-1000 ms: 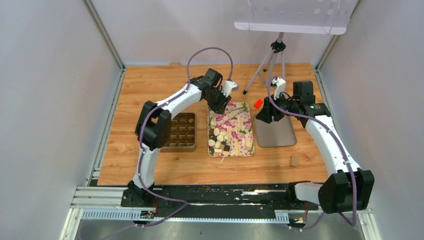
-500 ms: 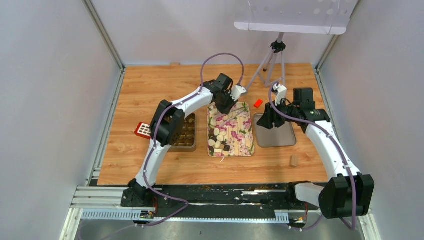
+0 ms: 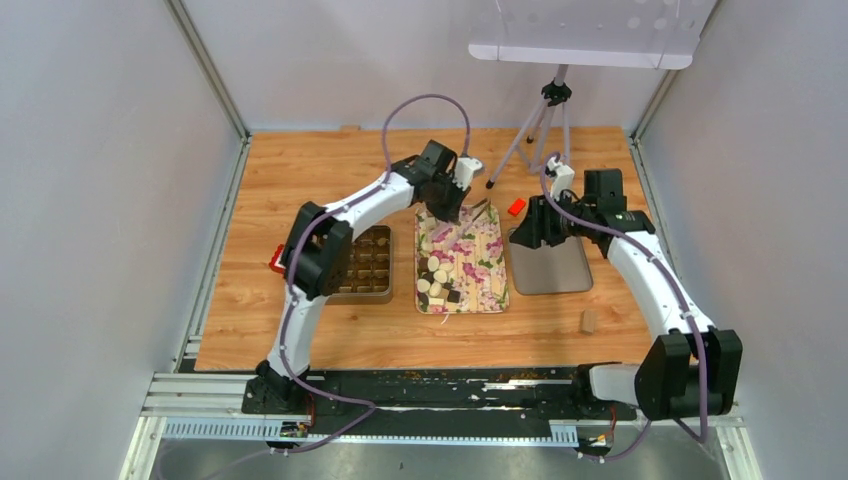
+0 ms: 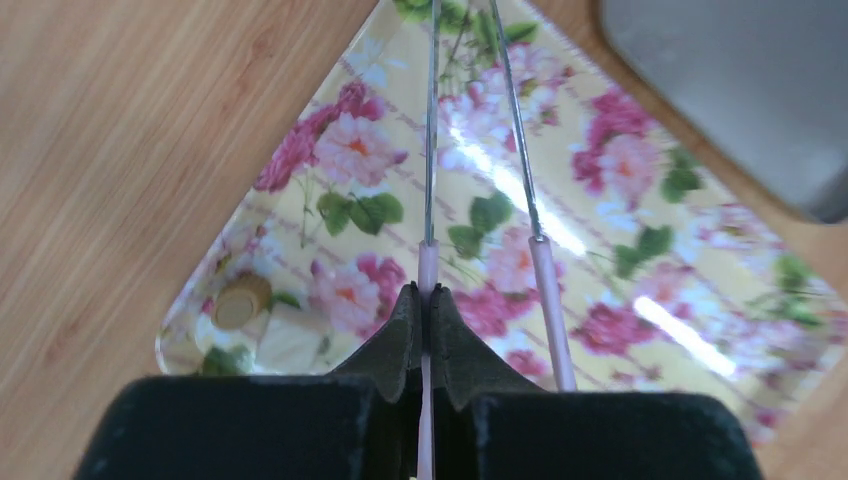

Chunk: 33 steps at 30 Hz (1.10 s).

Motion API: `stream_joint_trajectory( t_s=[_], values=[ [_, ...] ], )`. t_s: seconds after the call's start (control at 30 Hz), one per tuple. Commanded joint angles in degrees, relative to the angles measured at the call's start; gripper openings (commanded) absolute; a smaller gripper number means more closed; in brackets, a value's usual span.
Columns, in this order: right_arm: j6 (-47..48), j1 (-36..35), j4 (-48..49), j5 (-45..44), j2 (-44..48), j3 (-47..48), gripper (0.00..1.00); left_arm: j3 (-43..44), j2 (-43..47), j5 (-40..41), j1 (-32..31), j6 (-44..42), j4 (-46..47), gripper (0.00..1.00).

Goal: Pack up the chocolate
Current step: Pick up the clamp from the plate.

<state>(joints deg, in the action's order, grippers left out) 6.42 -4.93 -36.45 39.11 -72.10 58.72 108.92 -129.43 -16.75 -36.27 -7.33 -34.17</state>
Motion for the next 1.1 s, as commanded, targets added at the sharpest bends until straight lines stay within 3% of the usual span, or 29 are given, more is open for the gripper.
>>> stream_joint_trajectory(
  t_s=[0.0,0.17,0.27,0.53,0.87,1.03,1.07],
  values=[
    [-12.9,0.2,11.2,7.8,-3.6,5.2,0.52,-10.0,18.4,-7.5,3.7,19.4,17.0,0.00],
    [-23.4,-1.4,23.0,16.1,-7.6,8.4,0.53,-29.7,31.0,-16.0,7.4,39.2,49.7,0.00],
    [-29.2,-2.2,28.0,20.8,-9.7,10.6,0.54,-32.4,33.4,-19.8,7.7,42.6,55.0,0.00],
    [-39.8,-7.1,40.9,29.6,-13.0,15.5,0.54,-35.9,34.0,-24.3,8.3,50.9,64.3,0.00],
    [-37.6,-10.7,38.6,28.5,-15.3,17.5,0.49,-34.6,32.0,-27.0,8.2,55.3,69.1,0.00],
    [-35.9,-11.9,38.3,27.5,-15.9,18.8,0.39,-34.0,31.3,-26.6,8.2,56.0,69.6,0.00],
    [-35.5,-12.2,38.2,27.4,-15.9,19.0,0.32,-34.0,31.3,-26.5,8.2,56.0,69.7,0.00]
  ],
)
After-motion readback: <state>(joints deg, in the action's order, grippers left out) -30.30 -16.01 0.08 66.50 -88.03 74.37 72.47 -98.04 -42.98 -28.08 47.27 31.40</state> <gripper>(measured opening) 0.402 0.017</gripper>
